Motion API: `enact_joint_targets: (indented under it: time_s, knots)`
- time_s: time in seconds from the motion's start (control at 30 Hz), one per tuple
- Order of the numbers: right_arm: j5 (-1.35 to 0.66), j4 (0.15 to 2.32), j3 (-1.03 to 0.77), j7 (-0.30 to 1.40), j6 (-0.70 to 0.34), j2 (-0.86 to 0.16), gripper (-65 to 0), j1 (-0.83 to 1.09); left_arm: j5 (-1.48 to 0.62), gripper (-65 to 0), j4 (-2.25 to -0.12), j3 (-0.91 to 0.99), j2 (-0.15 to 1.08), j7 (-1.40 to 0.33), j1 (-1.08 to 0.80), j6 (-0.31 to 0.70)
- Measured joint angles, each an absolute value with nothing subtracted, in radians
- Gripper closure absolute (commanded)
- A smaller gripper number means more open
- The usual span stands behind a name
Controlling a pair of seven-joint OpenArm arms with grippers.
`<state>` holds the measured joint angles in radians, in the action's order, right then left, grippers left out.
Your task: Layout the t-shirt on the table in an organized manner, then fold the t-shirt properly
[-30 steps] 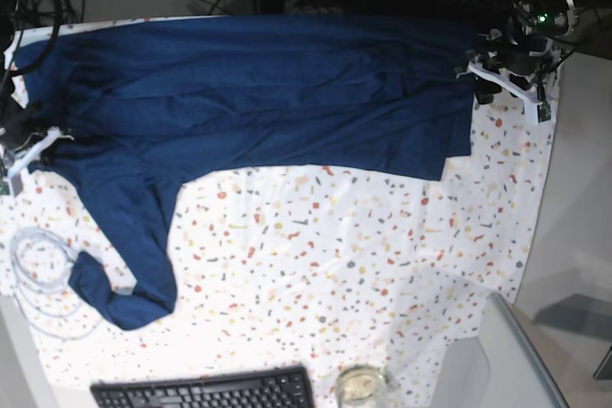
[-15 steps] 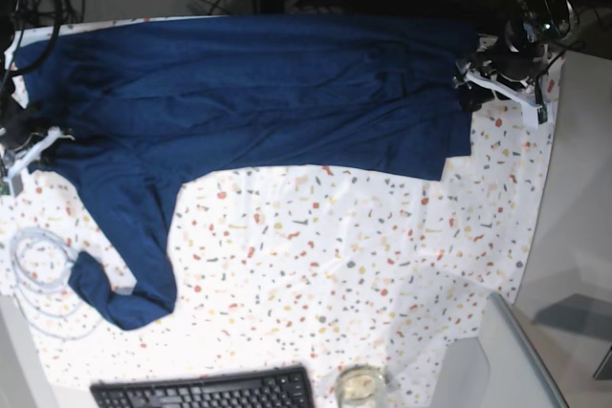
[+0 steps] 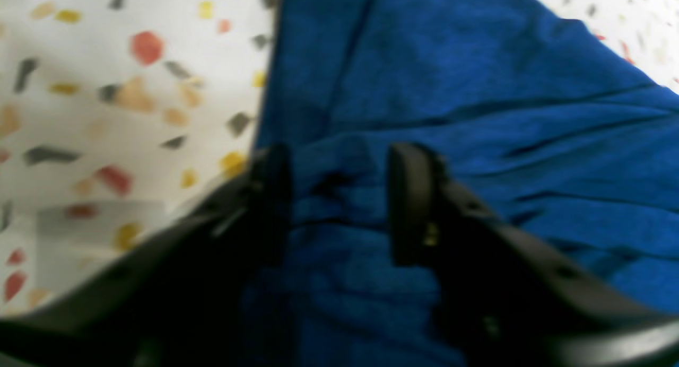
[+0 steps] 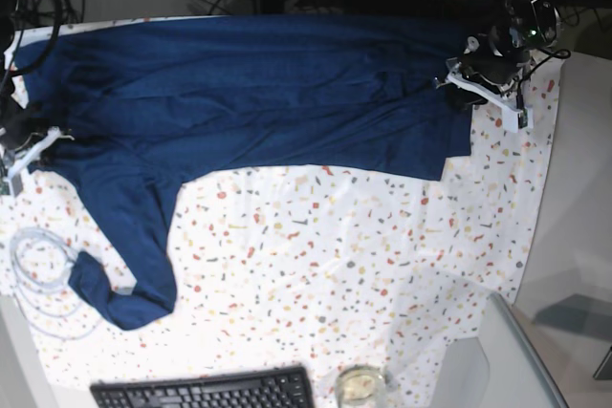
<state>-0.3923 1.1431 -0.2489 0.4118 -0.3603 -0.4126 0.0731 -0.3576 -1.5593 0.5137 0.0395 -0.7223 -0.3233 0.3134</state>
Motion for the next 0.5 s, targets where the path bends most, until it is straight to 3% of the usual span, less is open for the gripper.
enact_joint_targets:
  time_s: [0.23, 0.37, 0.5]
  knots:
    - [-0.393, 1.143, -0.249, 0.412, -0.36, -0.412, 0.0, 0.073, -0.357, -10.2, -1.559, 0.51, 0.037, -0.722, -0.31, 0.313]
    - [-0.392, 1.143, -0.249, 0.412, -0.36, -0.413, 0.0, 0.073, -0.356, 0.0, -1.559, 0.511, 0.038, -0.722, -0.311, 0.313]
    - [-0.393, 1.143, -0.249, 0.411, -0.36, -0.413, 0.0, 0.072, -0.352, 0.0, -1.559, 0.511, 0.037, -0.728, -0.296, 0.313]
